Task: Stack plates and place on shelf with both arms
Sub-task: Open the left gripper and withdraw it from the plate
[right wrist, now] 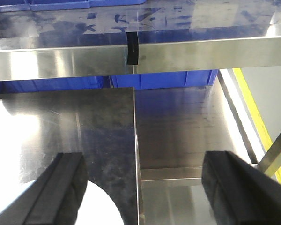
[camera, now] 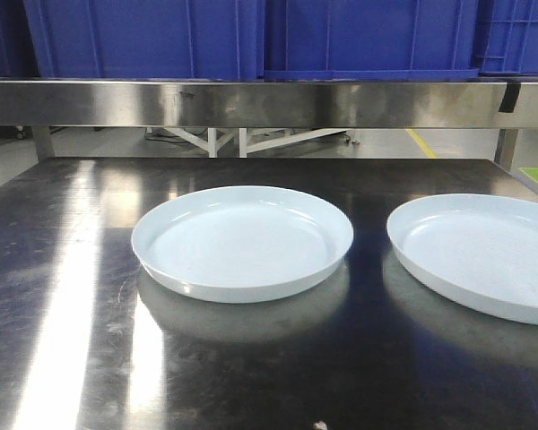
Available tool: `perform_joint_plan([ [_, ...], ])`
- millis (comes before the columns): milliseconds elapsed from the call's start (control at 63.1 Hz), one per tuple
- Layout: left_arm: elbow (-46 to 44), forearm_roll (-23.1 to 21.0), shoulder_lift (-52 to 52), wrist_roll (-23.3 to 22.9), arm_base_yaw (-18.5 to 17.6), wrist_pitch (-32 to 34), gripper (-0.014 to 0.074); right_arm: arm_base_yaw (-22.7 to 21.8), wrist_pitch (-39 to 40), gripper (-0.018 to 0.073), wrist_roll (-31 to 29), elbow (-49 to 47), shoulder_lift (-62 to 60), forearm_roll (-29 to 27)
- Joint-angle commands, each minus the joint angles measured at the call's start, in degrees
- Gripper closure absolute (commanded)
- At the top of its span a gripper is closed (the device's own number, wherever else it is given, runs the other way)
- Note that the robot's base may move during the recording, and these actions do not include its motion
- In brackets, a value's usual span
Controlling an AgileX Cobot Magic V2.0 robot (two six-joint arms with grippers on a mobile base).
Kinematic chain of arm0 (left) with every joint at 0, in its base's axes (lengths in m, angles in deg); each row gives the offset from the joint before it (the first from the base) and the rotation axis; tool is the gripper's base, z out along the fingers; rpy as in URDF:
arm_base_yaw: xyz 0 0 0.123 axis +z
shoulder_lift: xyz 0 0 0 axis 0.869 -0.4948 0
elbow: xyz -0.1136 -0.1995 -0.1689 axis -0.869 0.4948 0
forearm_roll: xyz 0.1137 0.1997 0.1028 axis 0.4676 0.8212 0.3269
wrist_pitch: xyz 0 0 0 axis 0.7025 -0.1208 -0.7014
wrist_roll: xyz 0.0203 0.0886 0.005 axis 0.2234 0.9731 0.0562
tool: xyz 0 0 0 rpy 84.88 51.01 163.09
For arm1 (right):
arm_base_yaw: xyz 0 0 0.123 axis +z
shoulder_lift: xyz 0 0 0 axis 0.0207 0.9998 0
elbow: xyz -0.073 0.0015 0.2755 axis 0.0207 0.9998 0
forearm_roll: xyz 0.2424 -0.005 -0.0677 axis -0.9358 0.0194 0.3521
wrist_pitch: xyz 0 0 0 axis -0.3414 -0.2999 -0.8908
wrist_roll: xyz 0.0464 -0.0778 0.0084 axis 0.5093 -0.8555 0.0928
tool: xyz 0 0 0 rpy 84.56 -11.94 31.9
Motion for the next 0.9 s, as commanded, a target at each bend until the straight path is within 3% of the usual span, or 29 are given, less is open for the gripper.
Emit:
perform_joint_plan([
  [0, -1.6, 0.1, 0.2, -0.5, 0.1, 5.3, 0.0507, 0.1, 3.7, -0.0053, 0.1, -2.2, -0.5, 0.0],
  [174, -1.6, 0.1, 0.2, -0.5, 0.1, 6.1, 0.0507, 0.1, 2.5, -0.0052, 0.1, -2.2, -0.5, 0.0],
  [254, -1.6, 0.1, 0.2, -0.5, 0.1, 6.1, 0.0507, 0.1, 1.7, -0.0003, 0.1, -2.2, -0.5, 0.0],
  [365, -1.6, 0.1, 0.2, -0.5, 0.1, 6.1, 0.0507, 0.1, 0.1, 0.0212, 0.1, -2.2, -0.5, 0.0],
  [492, -1.6, 0.1, 0.2, -0.5, 0.1, 6.1, 0.0507, 0.1, -2.4, 0.0527, 0.1, -2.2, -0.5, 0.0],
  [555, -1.6, 0.1, 0.2, -0.5, 0.1, 6.1, 0.0507, 0.1, -2.4, 0.0488, 0.1, -2.2, -0.5, 0.0],
  [888, -1.6, 0.1, 0.2, -0.5, 0.1, 6.1, 0.0507, 0.1, -2.6, 0.0477, 0.1, -2.2, -0.5, -1.3],
])
